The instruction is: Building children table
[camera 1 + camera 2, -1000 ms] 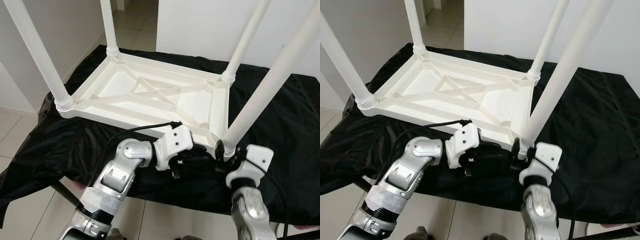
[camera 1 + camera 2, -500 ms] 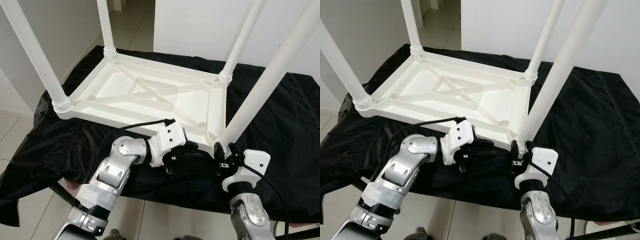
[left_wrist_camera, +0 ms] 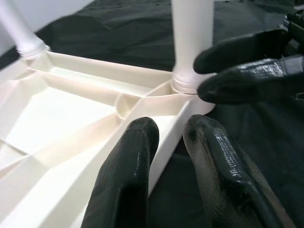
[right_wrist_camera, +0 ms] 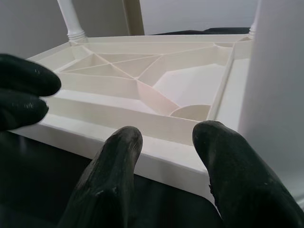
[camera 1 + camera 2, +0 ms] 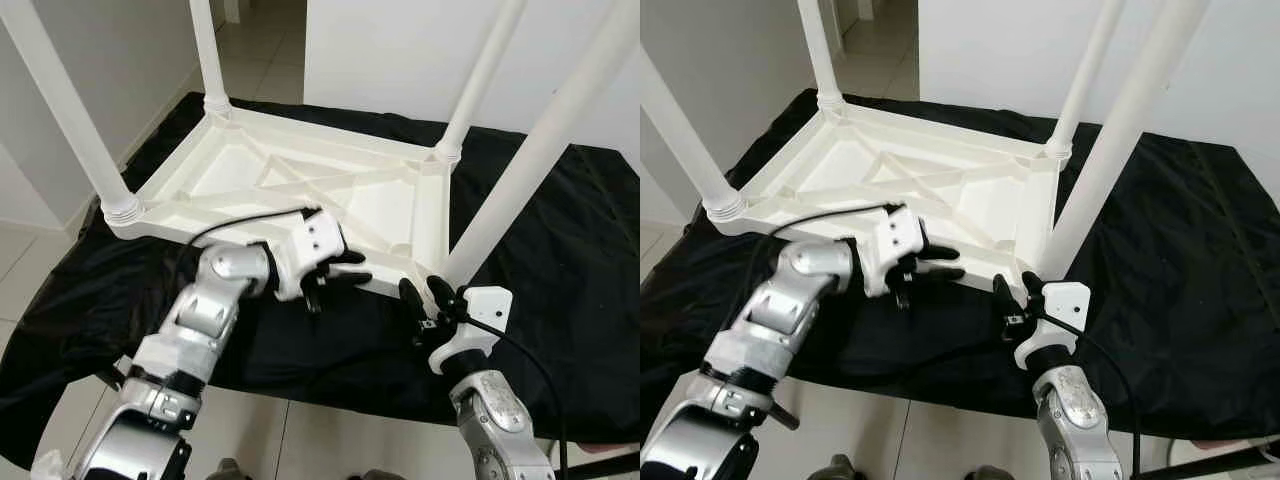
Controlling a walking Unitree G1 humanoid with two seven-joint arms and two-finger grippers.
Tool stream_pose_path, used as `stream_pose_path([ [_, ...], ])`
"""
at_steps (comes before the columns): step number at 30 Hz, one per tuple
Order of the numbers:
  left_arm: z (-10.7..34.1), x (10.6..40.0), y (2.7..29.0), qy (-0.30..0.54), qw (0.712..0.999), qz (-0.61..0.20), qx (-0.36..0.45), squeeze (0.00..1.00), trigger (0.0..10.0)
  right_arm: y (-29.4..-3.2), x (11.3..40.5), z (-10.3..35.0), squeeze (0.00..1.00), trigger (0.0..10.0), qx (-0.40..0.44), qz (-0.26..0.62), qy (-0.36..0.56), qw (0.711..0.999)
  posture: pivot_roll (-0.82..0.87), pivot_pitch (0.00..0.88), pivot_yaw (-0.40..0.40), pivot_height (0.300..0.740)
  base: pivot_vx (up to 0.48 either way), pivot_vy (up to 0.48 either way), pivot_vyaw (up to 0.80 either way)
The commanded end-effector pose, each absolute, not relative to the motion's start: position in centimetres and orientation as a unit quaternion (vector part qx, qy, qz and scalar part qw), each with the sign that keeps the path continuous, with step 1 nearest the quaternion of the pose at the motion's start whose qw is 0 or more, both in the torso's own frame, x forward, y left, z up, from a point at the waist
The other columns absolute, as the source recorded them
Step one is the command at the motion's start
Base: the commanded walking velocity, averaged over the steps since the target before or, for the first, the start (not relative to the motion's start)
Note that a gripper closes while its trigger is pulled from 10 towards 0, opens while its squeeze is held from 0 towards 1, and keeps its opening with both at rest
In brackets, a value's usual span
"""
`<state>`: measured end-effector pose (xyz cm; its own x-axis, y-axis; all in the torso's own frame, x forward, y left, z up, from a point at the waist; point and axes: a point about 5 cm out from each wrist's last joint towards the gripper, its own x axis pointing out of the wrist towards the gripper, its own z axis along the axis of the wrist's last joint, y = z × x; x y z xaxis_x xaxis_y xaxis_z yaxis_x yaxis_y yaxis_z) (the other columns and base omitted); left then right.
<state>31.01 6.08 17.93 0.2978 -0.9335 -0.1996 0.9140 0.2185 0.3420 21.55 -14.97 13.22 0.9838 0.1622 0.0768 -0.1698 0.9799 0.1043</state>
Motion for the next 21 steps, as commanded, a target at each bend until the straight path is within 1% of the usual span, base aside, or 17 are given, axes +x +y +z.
stream_pose_path([
  [1,17.9,32.0,6.5,-0.033,0.827,-0.522,0.207,0.00,10.0,-15.0,21.4,13.0,0.00,10.0,0.060,0.091,-0.028,0.994,0.02,0.005,-0.033,0.740,0.000,0.000,0.00],
  [6,18.2,32.5,6.7,-0.035,0.828,-0.517,0.212,0.00,10.0,-14.6,21.1,13.1,0.00,10.0,0.065,0.116,-0.031,0.991,0.01,0.005,-0.027,0.740,0.000,0.000,0.00],
  [12,18.2,32.9,6.8,-0.036,0.828,-0.516,0.216,0.00,10.0,-15.1,21.8,13.0,0.00,10.0,0.059,0.123,-0.034,0.990,0.00,0.007,-0.022,0.740,0.000,0.000,0.00],
  [14,18.2,33.4,6.9,-0.036,0.832,-0.504,0.228,0.00,10.0,-16.6,22.5,13.0,0.00,10.0,0.045,0.103,-0.035,0.993,0.01,0.008,-0.027,0.740,0.000,0.000,0.00],
  [15,18.2,33.4,6.9,-0.036,0.832,-0.504,0.228,0.00,10.0,-16.6,22.5,13.0,0.00,10.0,0.045,0.103,-0.035,0.993,0.01,0.008,-0.027,0.740,0.000,0.000,0.00],
  [17,17.9,34.1,7.4,-0.031,0.834,-0.483,0.264,0.00,10.0,-18.6,23.0,13.2,0.00,10.0,0.038,0.074,-0.041,0.996,0.01,0.010,-0.030,0.740,0.000,0.000,0.00],
  [18,17.9,34.1,7.4,-0.031,0.834,-0.483,0.264,0.00,10.0,-18.6,23.0,13.2,0.00,10.0,0.038,0.074,-0.041,0.996,0.01,0.010,-0.030,0.740,0.000,0.000,0.00],
  [21,17.7,34.5,7.6,-0.029,0.834,-0.474,0.281,0.00,10.0,-19.6,23.0,13.4,0.00,10.0,0.034,0.060,-0.045,0.997,0.00,0.013,-0.030,0.740,0.000,0.000,0.00],
])
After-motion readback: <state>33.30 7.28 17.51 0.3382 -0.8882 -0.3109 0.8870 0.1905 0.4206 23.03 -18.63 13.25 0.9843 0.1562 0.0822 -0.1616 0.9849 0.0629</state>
